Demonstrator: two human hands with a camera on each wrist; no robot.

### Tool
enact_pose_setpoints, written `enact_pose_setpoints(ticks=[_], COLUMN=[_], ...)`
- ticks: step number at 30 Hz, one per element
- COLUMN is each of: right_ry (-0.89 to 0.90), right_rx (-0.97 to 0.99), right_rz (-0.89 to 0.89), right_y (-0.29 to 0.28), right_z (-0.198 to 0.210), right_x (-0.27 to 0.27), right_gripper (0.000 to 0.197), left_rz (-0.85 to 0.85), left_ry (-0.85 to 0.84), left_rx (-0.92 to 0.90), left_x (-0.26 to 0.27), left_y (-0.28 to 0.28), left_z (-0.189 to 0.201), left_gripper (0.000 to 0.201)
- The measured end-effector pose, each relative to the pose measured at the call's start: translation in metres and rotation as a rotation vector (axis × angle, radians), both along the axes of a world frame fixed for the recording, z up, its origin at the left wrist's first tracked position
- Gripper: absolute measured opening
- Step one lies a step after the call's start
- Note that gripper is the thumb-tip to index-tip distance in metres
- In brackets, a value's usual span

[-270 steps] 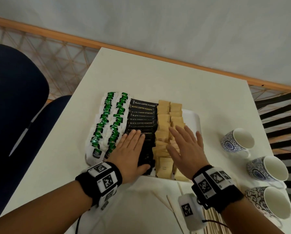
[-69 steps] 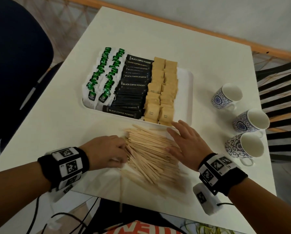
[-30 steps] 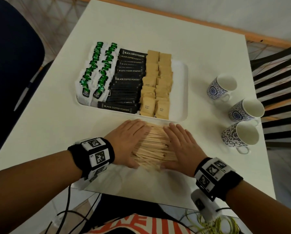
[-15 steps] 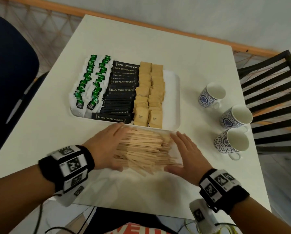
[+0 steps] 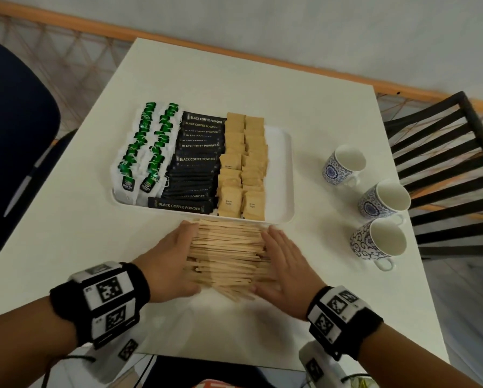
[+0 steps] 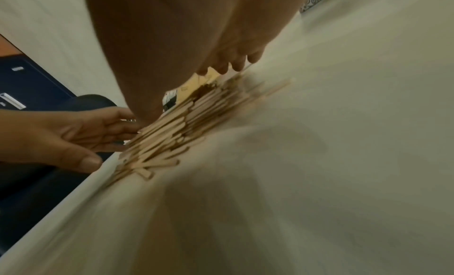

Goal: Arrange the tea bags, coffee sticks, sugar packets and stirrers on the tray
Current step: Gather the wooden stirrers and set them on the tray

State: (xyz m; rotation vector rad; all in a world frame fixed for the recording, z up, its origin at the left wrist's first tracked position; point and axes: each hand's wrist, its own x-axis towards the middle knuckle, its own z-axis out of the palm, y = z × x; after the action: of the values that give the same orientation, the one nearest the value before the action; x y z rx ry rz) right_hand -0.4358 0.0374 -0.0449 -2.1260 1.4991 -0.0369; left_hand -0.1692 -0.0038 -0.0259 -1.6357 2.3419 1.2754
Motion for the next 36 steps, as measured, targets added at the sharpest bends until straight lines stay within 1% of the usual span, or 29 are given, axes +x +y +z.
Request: enact_pose_setpoints(ticks=[2,4,8,11,13,15,16,17,19,22,26,28,30,32,34,35,36], right_ry=[0.003,-0.002,0.046,0.079,0.1,0.08,0.068,0.061,0.061,0.069,0.073,0.097,0.121,0.169,0.211,0.213,0.203], right_rx=[-0.12,-0.177,-0.143,-0.183,-0.16,-0.139,-0.14,-0.144,-0.143,-0.135,-0.119,-0.103,-0.105,-0.09,-0.084,-0.093,-0.097], right_rz=[0.0,0.018,0.04,0.037,0.034,-0.005,-0.033,-0.05,-0.054,-0.074,-0.081,-0.063,-0.048,-0.041,-0.041,-0.041,-0.041], right_y=[-0.007,-0.017,-0.036,-0.042,-0.044,-0.046,-0.046,-0.047,-0.048,-0.048,-0.051,-0.054,-0.055,-0.057,-0.057,-0.056,-0.056], right_z=[0.003,0.004,0.006,0.01,0.011,0.01,0.009,0.008,0.008,0.008,0.01,0.012,0.011,0.01,0.01,0.01,0.011], right_x=[0.0,0.003,0.017,0.021,0.02,0.015,0.012,0.009,0.007,0.01,0.015,0.02,0.027,0.033,0.039,0.04,0.041], right_gripper=[0.099,0.089,0.081,0.073,0.067,0.059,0.053,0.047,0.039,0.04,0.062,0.065,0.062,0.066,0.068,0.066,0.063], left_rz=[-0.023,-0.063,-0.171,-0.177,-0.148,-0.083,-0.044,-0.017,0.02,0.057,0.059,0.032,-0.028,-0.096,-0.15,-0.162,-0.167], left_ry=[-0.054,-0.101,-0.114,-0.156,-0.173,-0.178,-0.188,-0.196,-0.195,-0.175,-0.186,-0.178,-0.193,-0.232,-0.266,-0.277,-0.29], left_rx=[-0.109,-0.157,-0.179,-0.194,-0.212,-0.227,-0.22,-0.207,-0.186,-0.188,-0.196,-0.217,-0.248,-0.273,-0.297,-0.308,-0.317], left_x=[0.001,-0.001,-0.014,-0.018,-0.017,-0.013,-0.011,-0.007,-0.001,0.006,0.01,0.009,0.005,0.0,-0.005,-0.008,-0.01], left_y=[-0.006,-0.013,-0.026,-0.031,-0.035,-0.038,-0.04,-0.041,-0.044,-0.046,-0.045,-0.046,-0.046,-0.046,-0.047,-0.047,-0.047], left_z=[0.003,0.007,0.008,0.005,0.005,0.004,0.003,0.002,-0.001,-0.001,-0.001,-0.001,0.0,0.0,-0.001,-0.002,-0.002], left_gripper=[0.099,0.093,0.085,0.078,0.061,0.036,0.03,0.027,0.026,0.03,0.034,0.034,0.034,0.042,0.056,0.061,0.06])
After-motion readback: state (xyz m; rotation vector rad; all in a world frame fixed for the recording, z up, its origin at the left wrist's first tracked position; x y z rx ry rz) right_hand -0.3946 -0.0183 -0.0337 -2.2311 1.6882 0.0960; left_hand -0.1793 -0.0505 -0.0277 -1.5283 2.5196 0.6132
